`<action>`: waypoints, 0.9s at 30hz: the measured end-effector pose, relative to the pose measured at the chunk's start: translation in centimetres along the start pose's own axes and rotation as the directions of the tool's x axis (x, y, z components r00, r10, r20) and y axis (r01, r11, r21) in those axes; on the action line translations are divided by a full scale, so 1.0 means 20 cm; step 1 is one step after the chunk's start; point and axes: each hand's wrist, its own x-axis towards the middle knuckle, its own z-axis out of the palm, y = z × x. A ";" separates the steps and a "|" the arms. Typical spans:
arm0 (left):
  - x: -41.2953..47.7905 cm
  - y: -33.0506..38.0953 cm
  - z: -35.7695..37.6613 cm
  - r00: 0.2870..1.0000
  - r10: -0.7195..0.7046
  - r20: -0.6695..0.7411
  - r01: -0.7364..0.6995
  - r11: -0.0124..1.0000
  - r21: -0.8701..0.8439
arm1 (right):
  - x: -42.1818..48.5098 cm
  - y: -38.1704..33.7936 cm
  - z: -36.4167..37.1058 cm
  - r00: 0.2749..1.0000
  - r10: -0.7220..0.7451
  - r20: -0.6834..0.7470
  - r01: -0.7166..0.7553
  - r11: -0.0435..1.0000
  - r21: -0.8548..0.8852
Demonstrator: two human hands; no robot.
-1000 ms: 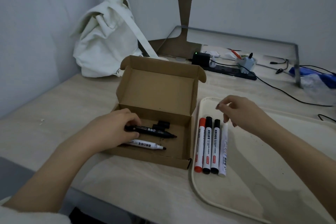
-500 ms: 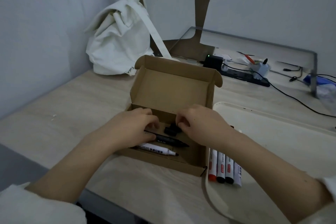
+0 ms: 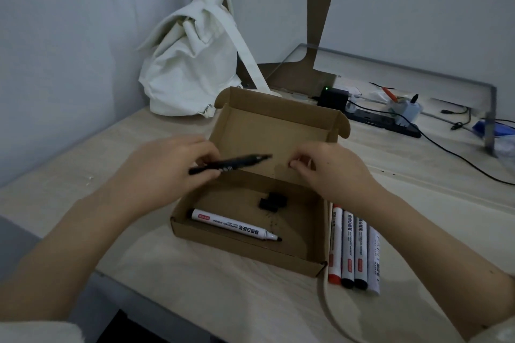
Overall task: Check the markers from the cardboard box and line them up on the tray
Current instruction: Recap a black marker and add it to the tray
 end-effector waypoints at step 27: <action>-0.10 0.21 0.08 0.987 -0.045 -0.154 -0.003 0.955 -0.297 | -0.28 0.00 -0.16 0.999 -0.035 0.036 -0.008 0.600 0.800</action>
